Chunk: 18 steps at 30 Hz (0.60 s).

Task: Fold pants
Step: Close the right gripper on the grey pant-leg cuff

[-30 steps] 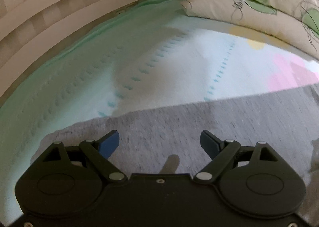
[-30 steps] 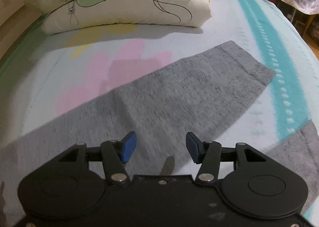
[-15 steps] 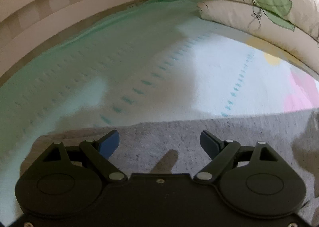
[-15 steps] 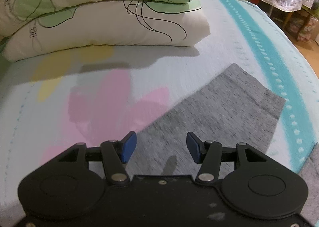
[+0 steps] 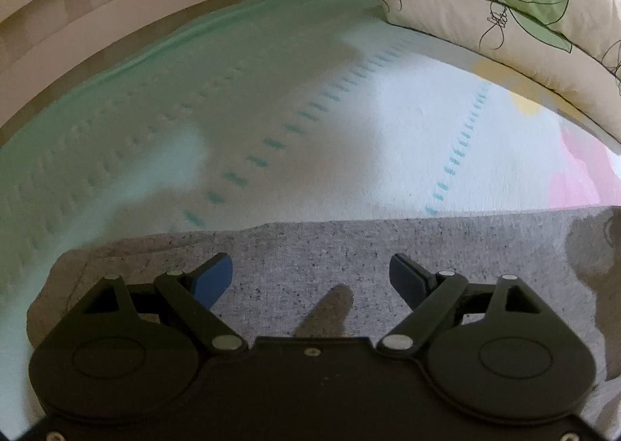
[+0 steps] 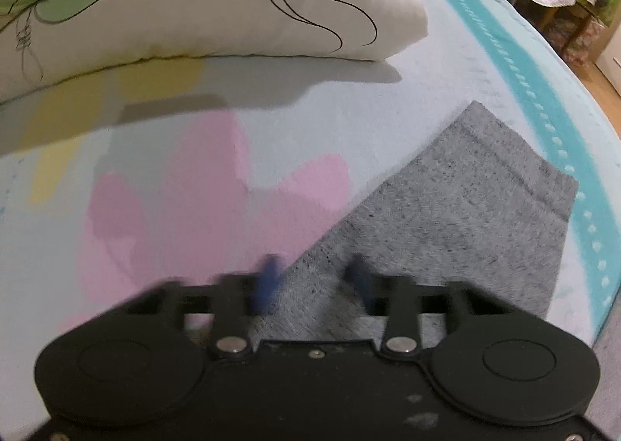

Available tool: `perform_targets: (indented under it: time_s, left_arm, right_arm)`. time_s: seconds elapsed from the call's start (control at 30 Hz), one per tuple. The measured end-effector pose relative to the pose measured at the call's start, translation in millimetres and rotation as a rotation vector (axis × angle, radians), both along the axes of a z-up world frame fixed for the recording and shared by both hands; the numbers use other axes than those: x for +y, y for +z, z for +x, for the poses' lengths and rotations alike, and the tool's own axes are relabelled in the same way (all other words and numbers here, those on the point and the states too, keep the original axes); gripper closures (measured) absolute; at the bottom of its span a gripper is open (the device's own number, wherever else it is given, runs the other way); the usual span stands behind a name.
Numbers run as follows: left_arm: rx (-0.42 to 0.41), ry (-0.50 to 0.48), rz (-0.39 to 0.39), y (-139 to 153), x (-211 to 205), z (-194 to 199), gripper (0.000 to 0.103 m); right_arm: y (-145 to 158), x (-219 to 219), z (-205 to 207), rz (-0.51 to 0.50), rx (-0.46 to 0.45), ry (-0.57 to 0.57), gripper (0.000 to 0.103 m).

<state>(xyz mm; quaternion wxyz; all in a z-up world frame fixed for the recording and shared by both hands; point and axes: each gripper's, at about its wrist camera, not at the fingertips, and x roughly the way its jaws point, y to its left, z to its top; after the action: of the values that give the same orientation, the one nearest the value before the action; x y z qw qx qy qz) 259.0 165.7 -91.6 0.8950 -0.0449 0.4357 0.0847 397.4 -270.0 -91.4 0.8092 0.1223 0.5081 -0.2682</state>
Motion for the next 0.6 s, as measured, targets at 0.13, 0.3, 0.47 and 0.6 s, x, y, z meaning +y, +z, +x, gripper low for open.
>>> perform_targets:
  time_s: [0.13, 0.3, 0.47, 0.6]
  left_arm:
    - [-0.014, -0.005, -0.012, 6, 0, -4, 0.015]
    - [-0.03, -0.012, -0.066, 19, 3, -14, 0.015]
    - [-0.032, -0.007, -0.102, 26, 6, -25, 0.015]
    - [0.001, -0.006, -0.181, 32, 8, -26, 0.015]
  right_arm:
    - [20, -6, -20, 0.039, -0.035, 0.017, 0.101]
    - [50, -7, -61, 0.061, -0.096, 0.069, 0.101]
    - [67, -11, -107, 0.112, -0.148, 0.09, 0.101]
    - [65, -11, -131, 0.124, -0.15, 0.114, 0.101]
